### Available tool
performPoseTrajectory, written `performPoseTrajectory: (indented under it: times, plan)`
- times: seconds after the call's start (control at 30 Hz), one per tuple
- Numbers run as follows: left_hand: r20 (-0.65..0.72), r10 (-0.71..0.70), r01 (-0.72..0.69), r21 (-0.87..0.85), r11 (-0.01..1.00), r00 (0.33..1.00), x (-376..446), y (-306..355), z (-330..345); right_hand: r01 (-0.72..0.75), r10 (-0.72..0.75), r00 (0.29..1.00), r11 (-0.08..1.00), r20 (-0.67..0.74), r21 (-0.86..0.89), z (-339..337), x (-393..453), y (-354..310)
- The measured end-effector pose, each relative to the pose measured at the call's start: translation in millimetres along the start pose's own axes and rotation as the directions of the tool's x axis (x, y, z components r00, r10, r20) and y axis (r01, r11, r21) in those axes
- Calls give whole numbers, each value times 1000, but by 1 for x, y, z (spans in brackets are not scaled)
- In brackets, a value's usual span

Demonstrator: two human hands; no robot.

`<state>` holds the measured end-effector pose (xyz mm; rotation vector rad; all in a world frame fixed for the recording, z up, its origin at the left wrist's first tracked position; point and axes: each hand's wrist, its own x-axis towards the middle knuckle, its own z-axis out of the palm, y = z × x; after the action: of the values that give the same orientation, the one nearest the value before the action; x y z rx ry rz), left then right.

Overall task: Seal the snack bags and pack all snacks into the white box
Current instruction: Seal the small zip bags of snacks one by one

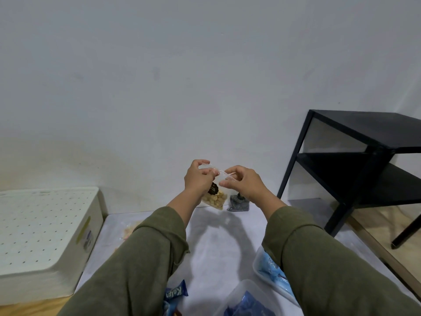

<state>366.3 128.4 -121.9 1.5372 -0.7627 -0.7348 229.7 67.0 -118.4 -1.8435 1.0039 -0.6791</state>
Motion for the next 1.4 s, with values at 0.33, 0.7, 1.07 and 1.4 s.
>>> performPoseTrajectory:
  times: [0.33,0.7,1.07,1.4]
  plan:
    - [-54,-24,32,160,987,998,3,-36,-2,-120,133,974,990,-185,79,11,3,26]
    - [-177,-93,134,237,962,980,35,-97,20,-172,175,976,984,-131,36,33,41,93]
    - [-325,-138,213,208,955,936,98,-134,46,-73,58,993,986,-101,-152,43,129,145]
    - [-385,-153,236,179,955,910,137,-152,64,-68,34,982,982,-188,-176,49,165,167]
